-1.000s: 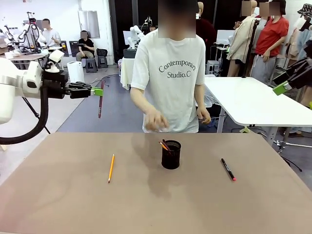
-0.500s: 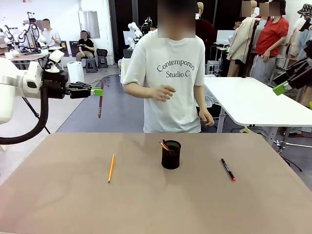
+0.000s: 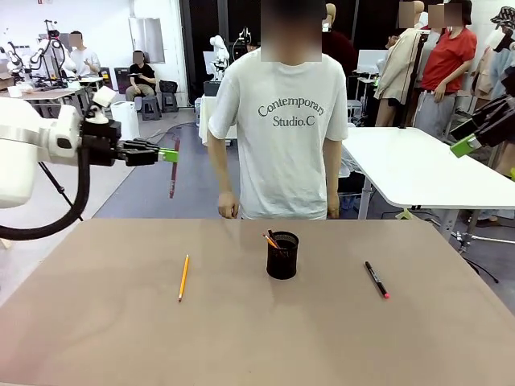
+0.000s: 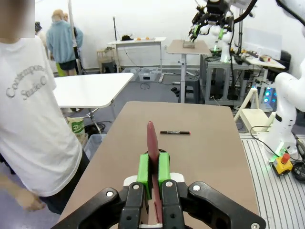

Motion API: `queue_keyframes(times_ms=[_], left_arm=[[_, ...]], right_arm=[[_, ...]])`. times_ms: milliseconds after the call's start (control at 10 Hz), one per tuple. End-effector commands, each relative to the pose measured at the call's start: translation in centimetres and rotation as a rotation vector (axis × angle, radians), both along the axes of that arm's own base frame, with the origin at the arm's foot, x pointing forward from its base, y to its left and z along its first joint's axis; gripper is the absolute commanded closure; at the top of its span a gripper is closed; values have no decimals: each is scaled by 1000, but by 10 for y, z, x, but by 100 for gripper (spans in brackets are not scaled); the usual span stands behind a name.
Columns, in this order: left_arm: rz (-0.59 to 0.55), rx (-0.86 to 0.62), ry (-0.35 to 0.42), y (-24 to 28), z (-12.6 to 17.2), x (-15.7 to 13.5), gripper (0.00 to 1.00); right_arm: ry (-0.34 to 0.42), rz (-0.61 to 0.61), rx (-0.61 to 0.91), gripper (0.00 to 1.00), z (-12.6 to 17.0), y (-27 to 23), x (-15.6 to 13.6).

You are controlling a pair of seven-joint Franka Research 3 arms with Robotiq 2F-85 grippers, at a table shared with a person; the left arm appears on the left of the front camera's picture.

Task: Place the pens into the pen holder.
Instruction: Pick up a writing instrument from the table and place it into the Pen holder.

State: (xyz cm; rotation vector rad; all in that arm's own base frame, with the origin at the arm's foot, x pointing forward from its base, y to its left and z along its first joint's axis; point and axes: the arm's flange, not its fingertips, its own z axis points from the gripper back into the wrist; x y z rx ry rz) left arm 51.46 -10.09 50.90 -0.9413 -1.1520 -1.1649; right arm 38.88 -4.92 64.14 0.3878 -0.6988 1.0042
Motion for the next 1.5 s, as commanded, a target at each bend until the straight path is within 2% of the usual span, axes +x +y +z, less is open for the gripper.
queue_keyframes(times_ms=[0, 300, 500, 700, 1200, 1400], left_arm=[[-51, -24, -91, -38, -10, 14, 100], [-172, -54, -121, -89, -31, 35, 100], [-244, -56, -108, -120, -49, 58, 100], [-315, -69, -176, -151, -62, 73, 100], [-465, -125, -134, -213, -106, 83, 100], [-485, -164, -176, -225, -113, 82, 100]], right_arm=[[-11, 7, 12, 0, 2, 1, 0], [-11, 7, 12, 0, 2, 1, 0], [-11, 7, 12, 0, 2, 1, 0], [-11, 7, 12, 0, 2, 1, 0], [-11, 7, 12, 0, 2, 1, 0], [-11, 7, 12, 0, 2, 1, 0]])
